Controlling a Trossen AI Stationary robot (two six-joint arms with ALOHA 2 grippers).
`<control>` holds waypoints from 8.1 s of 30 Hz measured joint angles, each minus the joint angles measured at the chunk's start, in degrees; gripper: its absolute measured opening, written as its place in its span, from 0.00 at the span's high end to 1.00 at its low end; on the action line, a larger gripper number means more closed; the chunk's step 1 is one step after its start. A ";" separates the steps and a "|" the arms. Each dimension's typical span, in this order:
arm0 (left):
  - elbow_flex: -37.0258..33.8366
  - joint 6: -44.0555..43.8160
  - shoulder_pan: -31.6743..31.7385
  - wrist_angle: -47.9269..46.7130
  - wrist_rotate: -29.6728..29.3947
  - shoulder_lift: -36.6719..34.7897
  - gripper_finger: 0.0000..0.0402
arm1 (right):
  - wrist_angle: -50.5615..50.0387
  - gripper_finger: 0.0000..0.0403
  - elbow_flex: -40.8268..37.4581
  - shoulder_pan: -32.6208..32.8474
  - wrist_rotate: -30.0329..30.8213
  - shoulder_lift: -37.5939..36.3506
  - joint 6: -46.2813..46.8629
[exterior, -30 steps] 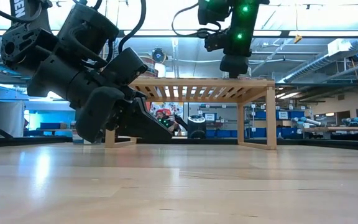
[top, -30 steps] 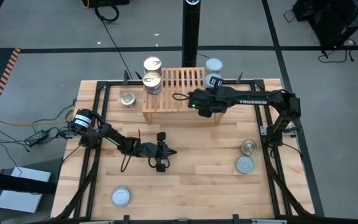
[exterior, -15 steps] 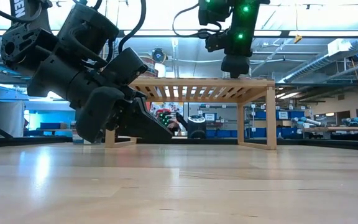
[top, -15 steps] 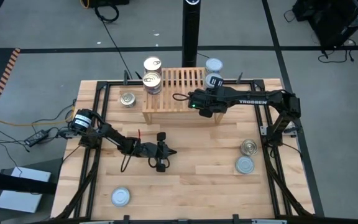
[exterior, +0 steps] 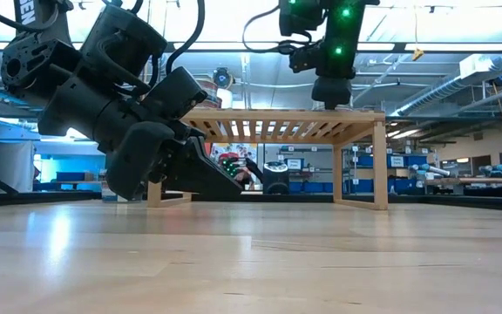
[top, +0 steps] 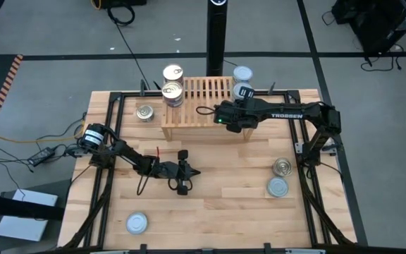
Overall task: Stack canned seafood by type on shelf
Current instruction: Stack the green tuna can on top of the other green tuna can on the shelf, then put the blue-pink tuna can on the shelf
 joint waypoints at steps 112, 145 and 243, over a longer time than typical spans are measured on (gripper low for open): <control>0.90 -0.04 0.09 2.29 -0.01 0.00 0.99 | 34.53 0.99 -37.46 32.73 -35.72 -13.46 45.57; 8.48 -18.05 0.11 -3.37 4.97 0.00 0.79 | 58.68 0.99 -46.19 34.36 -33.84 -13.41 37.67; 25.31 -40.74 5.22 -42.63 11.27 -0.61 0.70 | 85.21 0.98 -47.72 31.39 -23.89 -5.20 17.27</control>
